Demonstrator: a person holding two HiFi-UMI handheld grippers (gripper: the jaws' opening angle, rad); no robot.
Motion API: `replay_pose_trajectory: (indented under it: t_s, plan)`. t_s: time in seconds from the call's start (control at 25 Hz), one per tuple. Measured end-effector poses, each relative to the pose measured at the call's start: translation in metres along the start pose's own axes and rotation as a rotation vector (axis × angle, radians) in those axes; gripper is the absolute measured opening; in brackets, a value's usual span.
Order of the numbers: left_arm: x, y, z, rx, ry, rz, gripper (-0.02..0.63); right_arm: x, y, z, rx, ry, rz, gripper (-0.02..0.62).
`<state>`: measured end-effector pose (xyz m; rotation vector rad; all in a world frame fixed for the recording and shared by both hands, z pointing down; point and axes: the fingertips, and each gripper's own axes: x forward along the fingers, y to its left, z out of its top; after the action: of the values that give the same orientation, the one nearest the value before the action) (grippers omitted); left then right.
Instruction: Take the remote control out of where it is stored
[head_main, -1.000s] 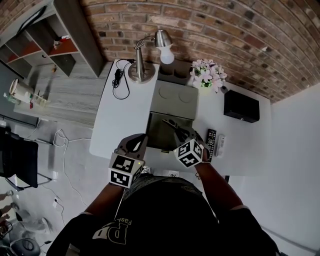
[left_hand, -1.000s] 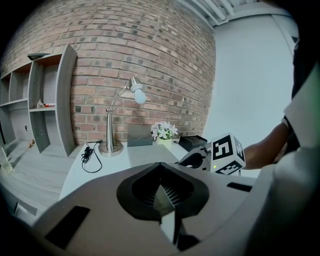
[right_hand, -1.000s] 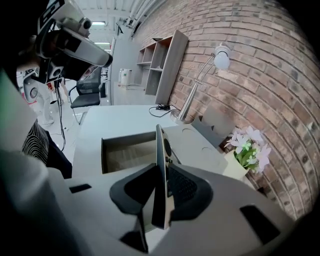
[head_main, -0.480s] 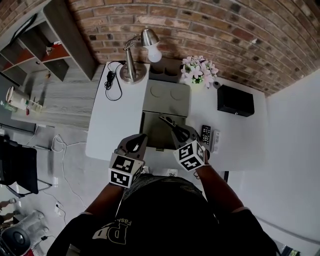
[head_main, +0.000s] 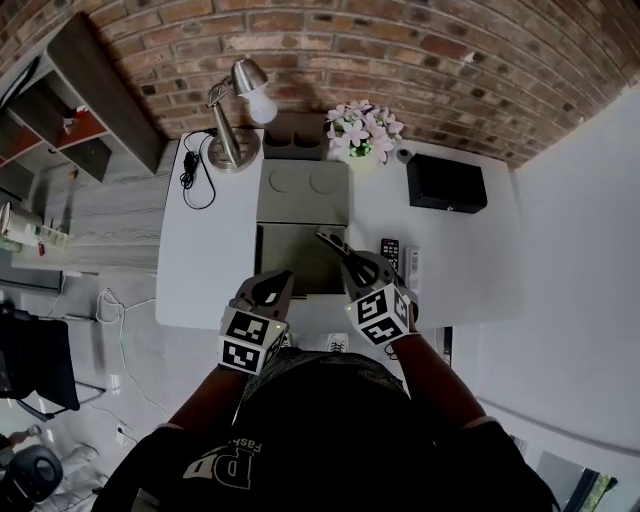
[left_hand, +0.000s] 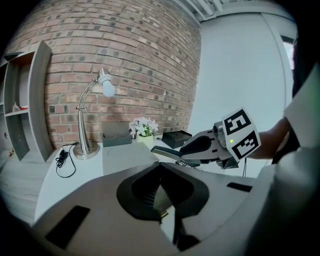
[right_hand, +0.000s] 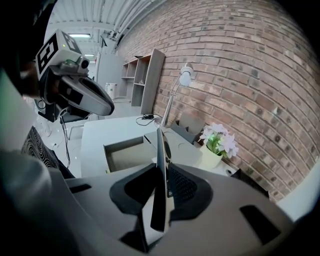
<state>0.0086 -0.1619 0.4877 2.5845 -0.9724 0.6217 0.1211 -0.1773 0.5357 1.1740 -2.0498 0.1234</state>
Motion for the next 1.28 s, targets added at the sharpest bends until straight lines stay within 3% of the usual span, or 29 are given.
replay_pose_trajectory:
  t_s: [0.92, 1.28]
  plan:
    - [0.062, -0.091, 0.015, 0.095, 0.028, -0.167, 0.007, -0.062, -0.111, -0.159, 0.226, 0.197, -0.238, 0.078]
    - [0.080, -0.111, 0.021, 0.103, 0.034, -0.182, 0.007, -0.068, -0.142, -0.218, 0.319, 0.278, -0.285, 0.078]
